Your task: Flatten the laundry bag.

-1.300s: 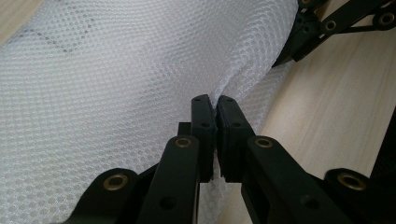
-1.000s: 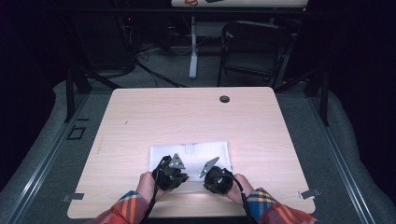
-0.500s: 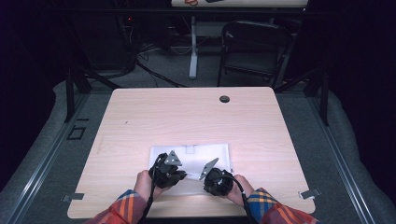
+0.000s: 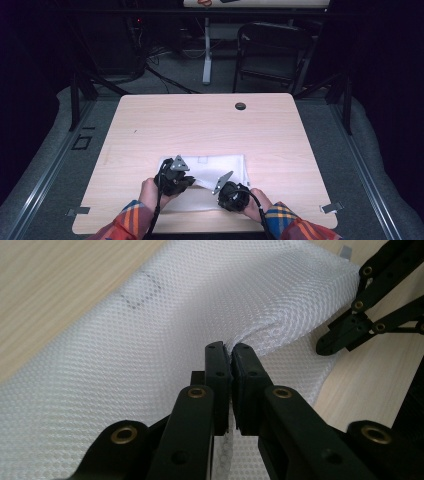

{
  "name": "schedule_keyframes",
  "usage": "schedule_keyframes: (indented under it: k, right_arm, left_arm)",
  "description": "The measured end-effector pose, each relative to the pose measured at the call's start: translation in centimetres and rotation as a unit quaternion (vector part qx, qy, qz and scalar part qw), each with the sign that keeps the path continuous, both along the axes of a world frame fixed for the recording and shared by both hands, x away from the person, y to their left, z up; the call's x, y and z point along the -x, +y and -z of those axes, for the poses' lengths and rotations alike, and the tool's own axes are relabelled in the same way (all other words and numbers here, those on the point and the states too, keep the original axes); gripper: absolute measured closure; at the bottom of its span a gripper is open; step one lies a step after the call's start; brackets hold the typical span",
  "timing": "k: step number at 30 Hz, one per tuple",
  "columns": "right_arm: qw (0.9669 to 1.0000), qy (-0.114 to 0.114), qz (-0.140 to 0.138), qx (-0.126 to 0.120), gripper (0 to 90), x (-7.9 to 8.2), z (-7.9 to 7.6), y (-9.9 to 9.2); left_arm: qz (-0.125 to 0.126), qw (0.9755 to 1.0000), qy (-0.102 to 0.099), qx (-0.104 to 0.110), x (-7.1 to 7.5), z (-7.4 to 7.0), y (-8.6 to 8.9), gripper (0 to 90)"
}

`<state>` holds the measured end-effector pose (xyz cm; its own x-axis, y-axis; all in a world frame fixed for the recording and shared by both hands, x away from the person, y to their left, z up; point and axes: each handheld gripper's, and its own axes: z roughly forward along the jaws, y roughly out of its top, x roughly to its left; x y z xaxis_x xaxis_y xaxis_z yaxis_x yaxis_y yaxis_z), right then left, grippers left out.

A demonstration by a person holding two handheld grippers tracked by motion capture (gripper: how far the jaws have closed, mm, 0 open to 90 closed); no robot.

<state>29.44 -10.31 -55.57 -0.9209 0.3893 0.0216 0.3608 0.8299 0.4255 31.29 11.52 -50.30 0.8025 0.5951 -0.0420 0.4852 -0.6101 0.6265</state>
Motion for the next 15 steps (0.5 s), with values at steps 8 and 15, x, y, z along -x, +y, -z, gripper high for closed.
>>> schedule_keyframes:
  k: [8,15]
  right_arm:
    - [1.0,0.003,-0.007,0.002,90.0,0.2,0.0,0.0]
    - [1.0,0.001,-0.008,0.001,90.0,0.2,0.0,0.0]
  left_arm:
    - [-0.013,0.9999,-0.008,-0.003,-0.8,-0.9,0.4,86.8]
    - [-0.037,0.9992,-0.014,0.005,-1.6,-1.8,1.3,86.7]
